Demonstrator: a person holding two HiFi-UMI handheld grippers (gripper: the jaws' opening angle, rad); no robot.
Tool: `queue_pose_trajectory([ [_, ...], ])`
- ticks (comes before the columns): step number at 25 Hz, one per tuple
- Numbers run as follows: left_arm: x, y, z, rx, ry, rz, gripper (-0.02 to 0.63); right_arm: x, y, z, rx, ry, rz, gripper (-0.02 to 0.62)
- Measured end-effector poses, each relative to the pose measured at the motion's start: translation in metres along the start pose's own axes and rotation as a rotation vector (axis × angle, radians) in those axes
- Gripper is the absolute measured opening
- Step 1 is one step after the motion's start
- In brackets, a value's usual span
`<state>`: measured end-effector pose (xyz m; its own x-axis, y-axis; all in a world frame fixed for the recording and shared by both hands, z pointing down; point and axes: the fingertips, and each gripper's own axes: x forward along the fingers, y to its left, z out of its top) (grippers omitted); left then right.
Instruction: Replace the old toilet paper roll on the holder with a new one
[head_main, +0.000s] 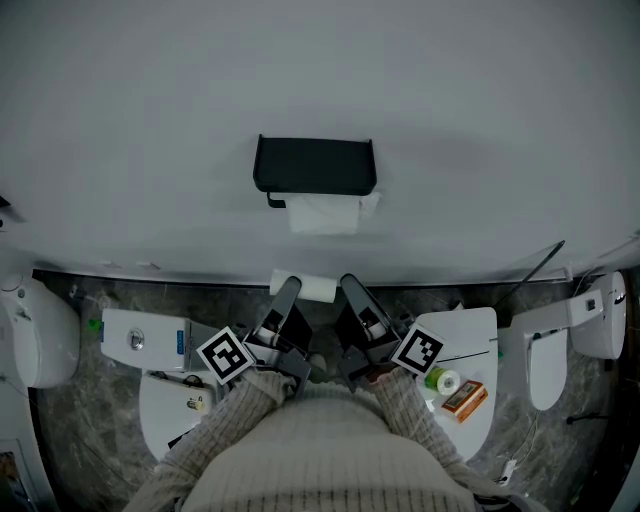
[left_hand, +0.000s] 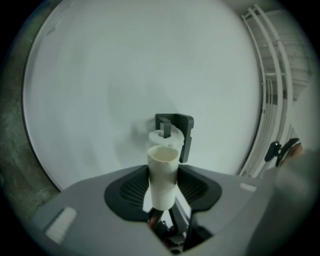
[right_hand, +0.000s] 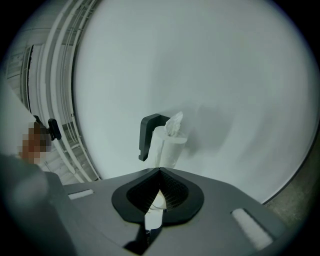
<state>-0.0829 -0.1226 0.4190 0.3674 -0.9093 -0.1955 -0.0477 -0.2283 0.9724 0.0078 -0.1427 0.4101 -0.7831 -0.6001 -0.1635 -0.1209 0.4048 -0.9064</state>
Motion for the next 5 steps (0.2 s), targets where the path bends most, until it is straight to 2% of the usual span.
queue_pose_trajectory([
  [5, -0.0001, -0.0035, -0.0008, -0.002, 0.01, -0.008, 0.166, 0.0, 0.0039, 0.0008, -0.01, -0.003, -0.001, -0.003],
])
